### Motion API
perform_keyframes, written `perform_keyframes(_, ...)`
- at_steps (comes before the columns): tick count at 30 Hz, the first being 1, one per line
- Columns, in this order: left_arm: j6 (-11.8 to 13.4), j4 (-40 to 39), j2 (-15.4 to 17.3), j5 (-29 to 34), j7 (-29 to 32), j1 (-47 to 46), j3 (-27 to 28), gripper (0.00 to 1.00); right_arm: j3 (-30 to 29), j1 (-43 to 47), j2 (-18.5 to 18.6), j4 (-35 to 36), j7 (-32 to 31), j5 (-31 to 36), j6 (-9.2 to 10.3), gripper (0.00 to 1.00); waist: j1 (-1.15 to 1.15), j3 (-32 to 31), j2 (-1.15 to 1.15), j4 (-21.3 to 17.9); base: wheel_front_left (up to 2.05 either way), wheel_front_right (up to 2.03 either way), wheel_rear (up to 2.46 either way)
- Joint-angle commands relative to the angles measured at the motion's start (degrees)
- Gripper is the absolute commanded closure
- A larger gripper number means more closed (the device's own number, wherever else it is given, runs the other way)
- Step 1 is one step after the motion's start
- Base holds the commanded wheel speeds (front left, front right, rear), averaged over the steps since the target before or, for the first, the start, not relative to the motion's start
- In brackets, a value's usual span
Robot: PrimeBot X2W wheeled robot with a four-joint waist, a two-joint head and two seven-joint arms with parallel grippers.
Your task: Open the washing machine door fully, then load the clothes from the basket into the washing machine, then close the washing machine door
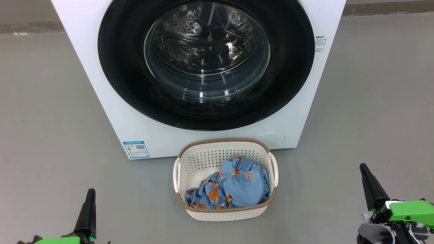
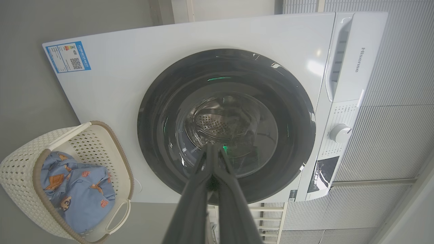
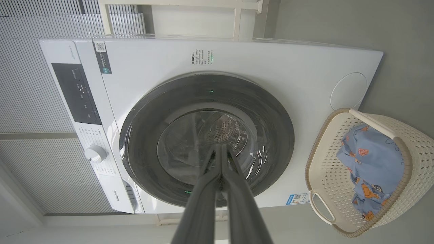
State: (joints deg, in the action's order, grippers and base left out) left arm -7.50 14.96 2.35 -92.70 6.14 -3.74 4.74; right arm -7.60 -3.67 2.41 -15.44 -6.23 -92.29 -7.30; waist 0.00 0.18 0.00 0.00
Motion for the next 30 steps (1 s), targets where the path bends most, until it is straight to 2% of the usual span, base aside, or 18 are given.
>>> perform_keyframes(1,0.0,-0.9,0.5,0.6,0.4,-2.4,1.8,1.0,1.0,-2.5,0.5,1.4,-0.3,0.2,-0.19,1.0,0.0,0.0,0.0,0.0,0.0,0.0,0.0)
perform_keyframes(30,0.0,-0.9,0.5,0.5,0.4,-2.4,1.8,1.0,1.0,-2.5,0.5,1.4,-0.3,0.2,-0.19,1.0,0.0,0.0,0.0,0.0,0.0,0.0,0.0)
